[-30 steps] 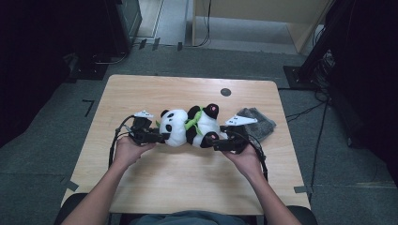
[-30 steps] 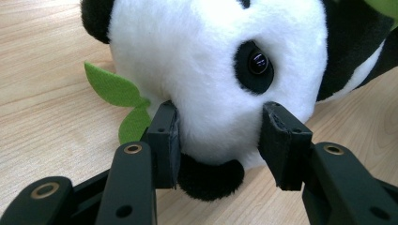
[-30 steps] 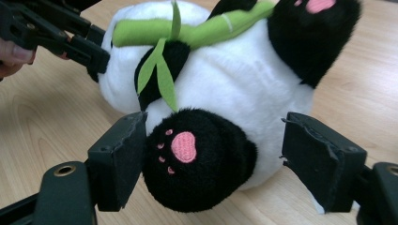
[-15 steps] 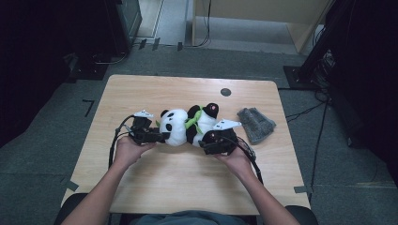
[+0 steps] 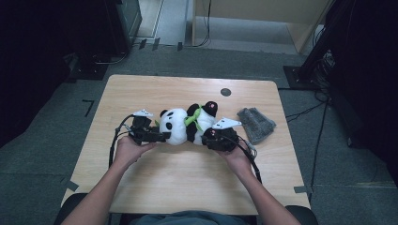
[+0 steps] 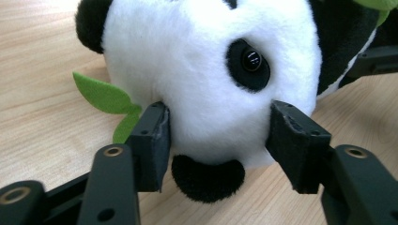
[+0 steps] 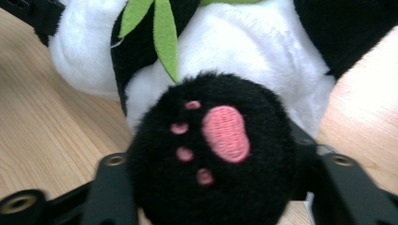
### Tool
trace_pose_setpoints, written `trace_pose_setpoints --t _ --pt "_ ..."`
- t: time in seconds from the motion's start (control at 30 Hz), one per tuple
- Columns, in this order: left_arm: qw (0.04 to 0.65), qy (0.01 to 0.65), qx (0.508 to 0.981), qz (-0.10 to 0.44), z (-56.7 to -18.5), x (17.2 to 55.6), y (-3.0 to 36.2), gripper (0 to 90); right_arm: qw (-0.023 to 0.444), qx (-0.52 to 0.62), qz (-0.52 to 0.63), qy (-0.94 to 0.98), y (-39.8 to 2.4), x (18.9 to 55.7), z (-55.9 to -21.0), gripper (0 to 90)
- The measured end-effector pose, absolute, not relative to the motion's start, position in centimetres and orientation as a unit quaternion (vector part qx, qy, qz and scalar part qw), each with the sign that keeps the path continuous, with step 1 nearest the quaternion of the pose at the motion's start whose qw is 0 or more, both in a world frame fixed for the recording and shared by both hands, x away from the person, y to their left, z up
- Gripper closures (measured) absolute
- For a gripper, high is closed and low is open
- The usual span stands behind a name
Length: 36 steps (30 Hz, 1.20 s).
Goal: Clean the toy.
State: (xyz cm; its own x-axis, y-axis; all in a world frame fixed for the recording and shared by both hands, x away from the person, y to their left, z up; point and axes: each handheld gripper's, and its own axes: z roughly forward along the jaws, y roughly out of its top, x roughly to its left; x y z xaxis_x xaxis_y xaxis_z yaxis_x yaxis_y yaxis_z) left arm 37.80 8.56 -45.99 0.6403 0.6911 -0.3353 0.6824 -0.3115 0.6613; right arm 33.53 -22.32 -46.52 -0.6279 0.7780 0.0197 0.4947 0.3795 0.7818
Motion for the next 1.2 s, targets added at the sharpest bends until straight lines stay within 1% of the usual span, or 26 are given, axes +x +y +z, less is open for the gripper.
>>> trace_pose_setpoints --t 0.13,0.27,0.37,0.5,0.73,0.93,1.2 --pt "0.42 0.414 0.807 0.008 -45.8 37.8 8.8 37.0 0.169 0.401 0.396 0.808 -22.5 33.8 -45.5 54.4" --pt "0.445 0.394 0.804 0.02 -45.2 37.5 9.0 32.4 0.155 0.412 0.408 0.8 -23.0 33.8 -44.4 58.1" --pt "0.461 0.388 0.798 0.021 -44.9 37.4 9.3 30.1 0.15 0.411 0.409 0.801 -23.2 33.8 -43.6 58.8" --pt "0.472 0.373 0.798 0.027 -44.5 37.0 9.6 31.3 0.144 0.415 0.415 0.797 -23.7 33.7 -42.7 59.3" --pt "0.486 0.344 0.803 0.039 -44.1 36.5 10.1 30.5 0.136 0.432 0.436 0.778 -25.3 33.7 -41.0 59.0" --pt "0.493 0.305 0.813 0.058 -44.6 36.1 9.7 30.0 0.132 0.438 0.438 0.774 -25.4 33.4 -40.2 58.8" --pt "0.5 0.283 0.816 0.064 -44.7 36.0 9.3 28.9 0.12 0.453 0.448 0.761 -25.9 33.5 -39.8 58.8"
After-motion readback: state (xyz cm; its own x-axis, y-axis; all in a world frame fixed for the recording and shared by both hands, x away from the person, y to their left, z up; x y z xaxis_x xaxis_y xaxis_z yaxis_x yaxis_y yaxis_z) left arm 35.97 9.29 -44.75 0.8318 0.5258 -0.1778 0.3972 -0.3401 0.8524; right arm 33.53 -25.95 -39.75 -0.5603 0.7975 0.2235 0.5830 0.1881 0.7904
